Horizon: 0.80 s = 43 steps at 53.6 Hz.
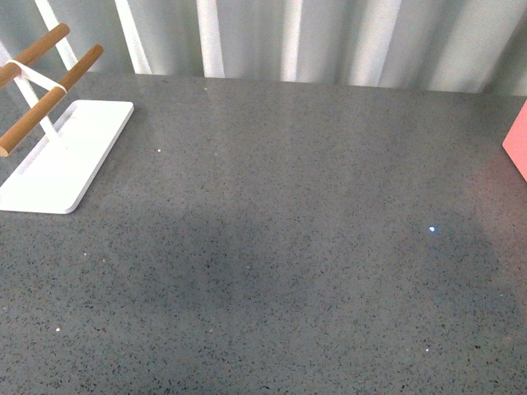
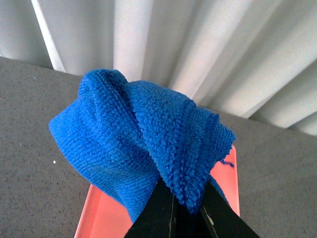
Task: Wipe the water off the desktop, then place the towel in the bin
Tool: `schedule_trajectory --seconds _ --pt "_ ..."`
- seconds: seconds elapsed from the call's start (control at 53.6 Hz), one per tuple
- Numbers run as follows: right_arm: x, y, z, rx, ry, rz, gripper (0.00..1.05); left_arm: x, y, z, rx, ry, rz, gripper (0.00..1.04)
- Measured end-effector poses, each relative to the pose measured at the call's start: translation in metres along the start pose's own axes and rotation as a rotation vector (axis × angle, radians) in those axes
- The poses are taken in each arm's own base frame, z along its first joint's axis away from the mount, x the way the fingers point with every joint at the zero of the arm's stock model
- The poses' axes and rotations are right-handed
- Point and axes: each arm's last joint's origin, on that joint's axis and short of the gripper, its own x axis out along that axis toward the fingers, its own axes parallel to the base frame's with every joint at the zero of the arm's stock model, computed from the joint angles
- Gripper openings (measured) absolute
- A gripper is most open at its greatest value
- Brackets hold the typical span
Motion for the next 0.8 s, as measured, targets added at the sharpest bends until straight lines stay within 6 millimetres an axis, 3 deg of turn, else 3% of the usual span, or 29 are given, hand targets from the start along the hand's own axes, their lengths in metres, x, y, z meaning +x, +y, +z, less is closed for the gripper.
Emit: schedule_trajectory --seconds 0.336,0.802 --pt "-0.004 -0.021 -0.065 0.113 0.088 -0.048 0.03 0.0 0.0 0.0 0.0 0.0 0.0 0.98" --pt "0.025 -0.038 -0.172 0.228 0.389 -0.193 0.04 0.0 0.0 0.0 0.0 0.0 0.0 0.98"
